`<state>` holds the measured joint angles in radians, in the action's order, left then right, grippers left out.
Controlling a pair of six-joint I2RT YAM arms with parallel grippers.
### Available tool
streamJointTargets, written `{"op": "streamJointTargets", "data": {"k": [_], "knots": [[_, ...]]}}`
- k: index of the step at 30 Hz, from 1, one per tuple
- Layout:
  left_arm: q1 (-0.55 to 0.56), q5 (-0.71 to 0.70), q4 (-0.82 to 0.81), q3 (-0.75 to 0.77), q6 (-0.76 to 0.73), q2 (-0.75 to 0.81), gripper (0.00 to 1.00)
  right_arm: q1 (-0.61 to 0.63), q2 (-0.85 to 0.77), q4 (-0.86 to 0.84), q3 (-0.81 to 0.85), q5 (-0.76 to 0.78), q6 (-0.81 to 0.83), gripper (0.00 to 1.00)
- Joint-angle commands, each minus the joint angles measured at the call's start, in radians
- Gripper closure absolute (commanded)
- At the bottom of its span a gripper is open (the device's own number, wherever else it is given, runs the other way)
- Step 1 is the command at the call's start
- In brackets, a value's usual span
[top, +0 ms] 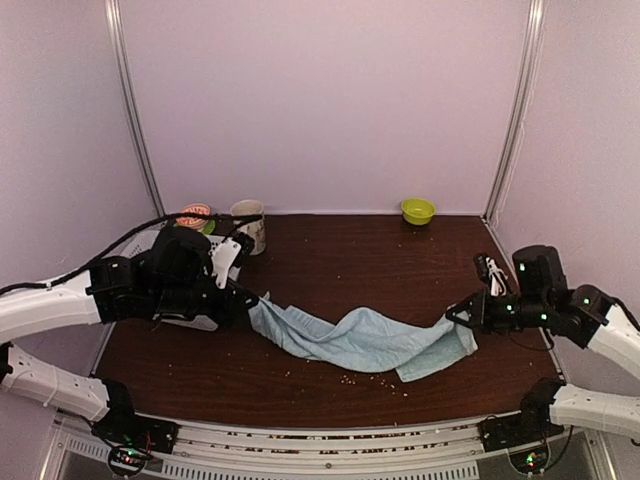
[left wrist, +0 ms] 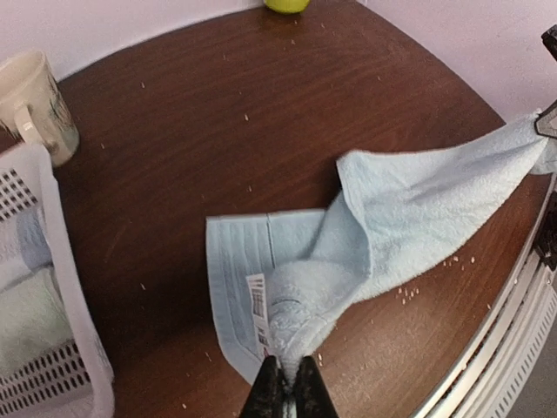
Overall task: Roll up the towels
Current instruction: Flatten out the towel at the center of the board.
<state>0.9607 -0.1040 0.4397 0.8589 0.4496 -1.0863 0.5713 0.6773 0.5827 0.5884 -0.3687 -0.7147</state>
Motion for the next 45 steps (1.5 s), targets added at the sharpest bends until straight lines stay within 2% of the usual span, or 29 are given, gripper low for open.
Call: {"op": "streamJointTargets", "data": {"k": [1,3,5,7,8,10,13,16,18,19,21,22,25,29,31,34,39,45], "knots": [[-0.078,-0.067,-0.007,0.333,-0.15,-0.113,1.0,-0.108,0.217,-0.047,0.281,0.072,0.095,1.0],[-0.103,-0.113,0.054,0.526,-0.224,-0.184,1.0,-0.152,0.306,-0.038,0.472,0.073,0.133,1.0],[-0.109,-0.109,0.118,0.698,-0.276,-0.234,1.0,-0.142,0.354,0.015,0.69,0.063,0.181,1.0],[-0.109,-0.09,0.142,0.76,-0.29,-0.23,1.0,-0.104,0.33,0.013,0.731,0.096,0.214,1.0],[-0.109,-0.08,0.133,0.734,-0.278,-0.206,1.0,-0.094,0.3,0.002,0.694,0.1,0.214,1.0],[-0.108,-0.046,0.066,0.586,-0.24,-0.132,1.0,-0.087,0.234,-0.015,0.554,0.077,0.19,1.0],[-0.108,0.03,-0.041,0.293,-0.132,-0.045,1.0,-0.087,0.11,-0.071,0.22,0.046,0.111,1.0],[-0.108,0.12,-0.134,0.064,0.012,-0.053,1.0,-0.086,0.025,-0.182,-0.083,-0.021,-0.018,1.0],[-0.102,0.177,-0.193,-0.028,0.079,-0.091,1.0,-0.085,-0.001,-0.226,-0.213,-0.064,-0.067,1.0],[-0.095,0.183,-0.206,-0.062,0.1,-0.12,1.0,-0.085,-0.008,-0.214,-0.237,-0.068,-0.068,0.86],[-0.083,0.182,-0.206,-0.077,0.107,-0.157,1.0,-0.084,-0.014,-0.149,-0.227,-0.052,-0.038,0.5],[-0.08,0.184,-0.202,-0.077,0.105,-0.17,1.0,-0.085,-0.013,-0.094,-0.192,-0.033,-0.018,0.4],[-0.077,0.176,-0.18,-0.063,0.086,-0.182,1.0,-0.085,0.012,-0.013,-0.078,0.032,0.048,0.3],[-0.077,0.153,-0.15,-0.044,0.064,-0.178,1.0,-0.089,0.139,0.02,0.07,0.184,0.094,0.31],[-0.077,0.144,-0.139,-0.04,0.059,-0.182,1.0,-0.105,0.242,0.012,0.125,0.283,0.102,0.34],[-0.076,0.138,-0.143,-0.049,0.063,-0.175,1.0,-0.148,0.431,-0.049,0.178,0.344,0.102,0.39],[-0.074,0.127,-0.163,-0.07,0.071,-0.153,1.0,-0.209,0.68,-0.15,0.272,0.347,0.07,0.44],[-0.073,0.141,-0.196,-0.067,0.078,-0.152,1.0,-0.283,0.903,-0.144,0.453,0.294,0.064,0.45]]}}
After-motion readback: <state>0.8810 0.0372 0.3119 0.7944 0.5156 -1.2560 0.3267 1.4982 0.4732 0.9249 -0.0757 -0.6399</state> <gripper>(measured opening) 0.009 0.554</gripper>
